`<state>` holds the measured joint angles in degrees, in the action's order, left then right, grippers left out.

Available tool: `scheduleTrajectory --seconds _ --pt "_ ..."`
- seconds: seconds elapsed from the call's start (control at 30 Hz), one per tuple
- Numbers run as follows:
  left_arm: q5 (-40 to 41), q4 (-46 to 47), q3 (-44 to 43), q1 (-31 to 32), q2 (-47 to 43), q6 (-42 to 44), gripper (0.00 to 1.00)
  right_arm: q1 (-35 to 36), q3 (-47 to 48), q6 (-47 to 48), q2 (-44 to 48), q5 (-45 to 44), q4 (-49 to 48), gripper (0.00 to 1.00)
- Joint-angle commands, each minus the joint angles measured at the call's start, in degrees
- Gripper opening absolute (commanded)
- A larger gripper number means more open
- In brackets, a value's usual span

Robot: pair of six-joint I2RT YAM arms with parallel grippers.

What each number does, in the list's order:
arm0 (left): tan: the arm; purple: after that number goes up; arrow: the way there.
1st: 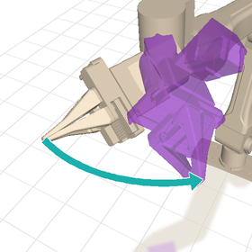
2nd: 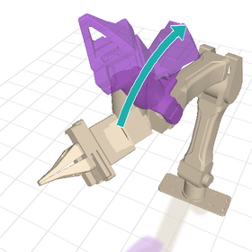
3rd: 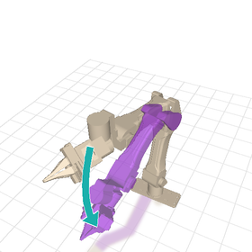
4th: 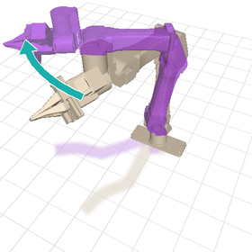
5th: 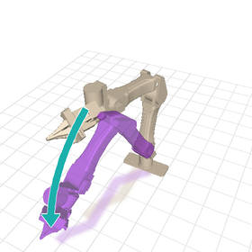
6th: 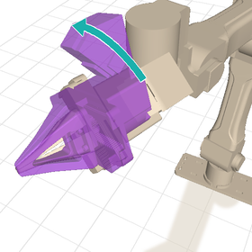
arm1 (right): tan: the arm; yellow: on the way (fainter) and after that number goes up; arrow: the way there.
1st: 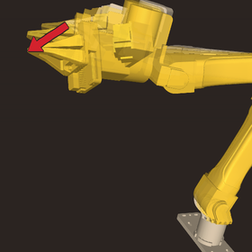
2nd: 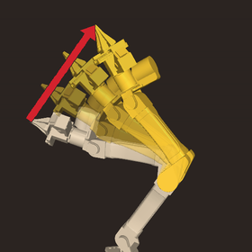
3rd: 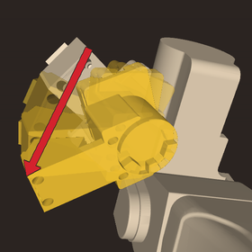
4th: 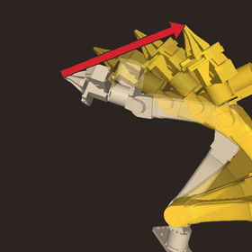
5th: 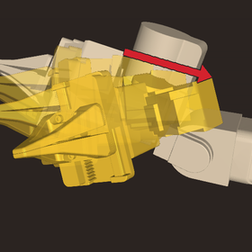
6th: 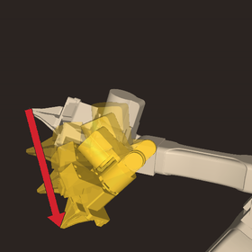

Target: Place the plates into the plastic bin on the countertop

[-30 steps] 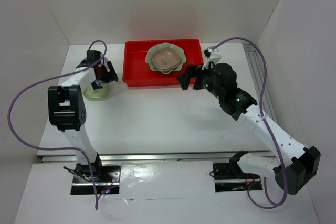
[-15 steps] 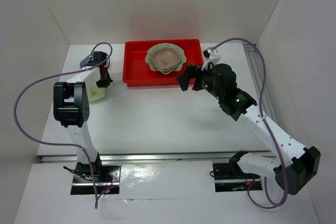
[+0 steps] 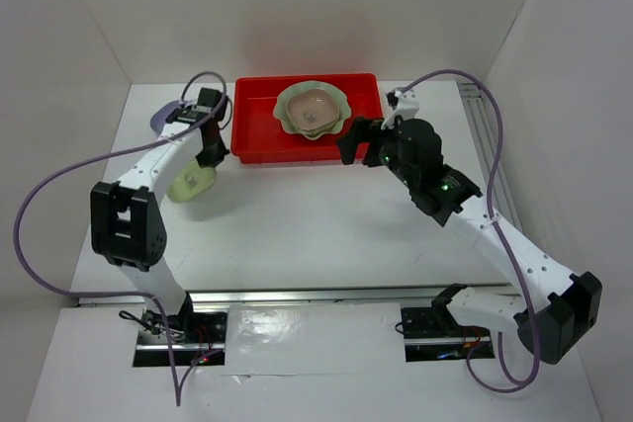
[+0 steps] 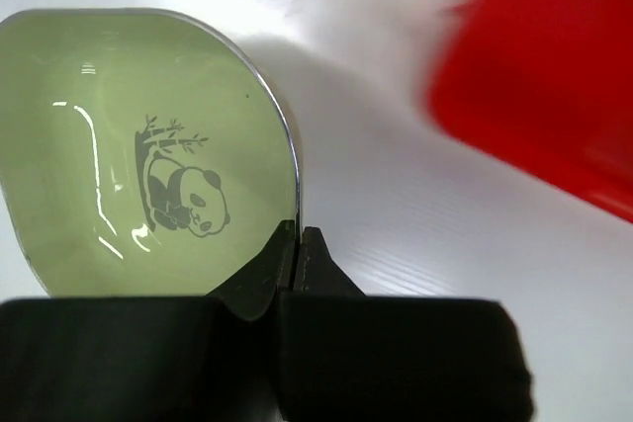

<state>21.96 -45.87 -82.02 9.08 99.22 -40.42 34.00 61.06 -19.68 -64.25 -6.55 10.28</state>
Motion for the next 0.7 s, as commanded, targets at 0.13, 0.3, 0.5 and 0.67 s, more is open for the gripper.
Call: scheduleTrajectory --seconds 0.13,0.3,0.5,0.67 --pt "-3.3 -4.7 -30.5 10.4 1.7 5.5 0.00 0.4 -2.7 -5.3 13.5 -13.2 -5.2 1.00" --pt "-15.0 -3.3 -47.9 11.1 16.2 8.5 0.00 0.4 -2.1 -8.3 19.4 -15.2 -3.3 1.00" --pt "-33.3 15.9 -49.7 9.4 24.0 2.8 0.00 0.4 -0.4 -7.7 23.3 -13.0 -1.9 1.00" --pt "-42.3 35.2 -40.3 8.8 27.0 -5.3 0.00 0.4 1.0 -6.0 21.7 -15.1 1.0 1.00"
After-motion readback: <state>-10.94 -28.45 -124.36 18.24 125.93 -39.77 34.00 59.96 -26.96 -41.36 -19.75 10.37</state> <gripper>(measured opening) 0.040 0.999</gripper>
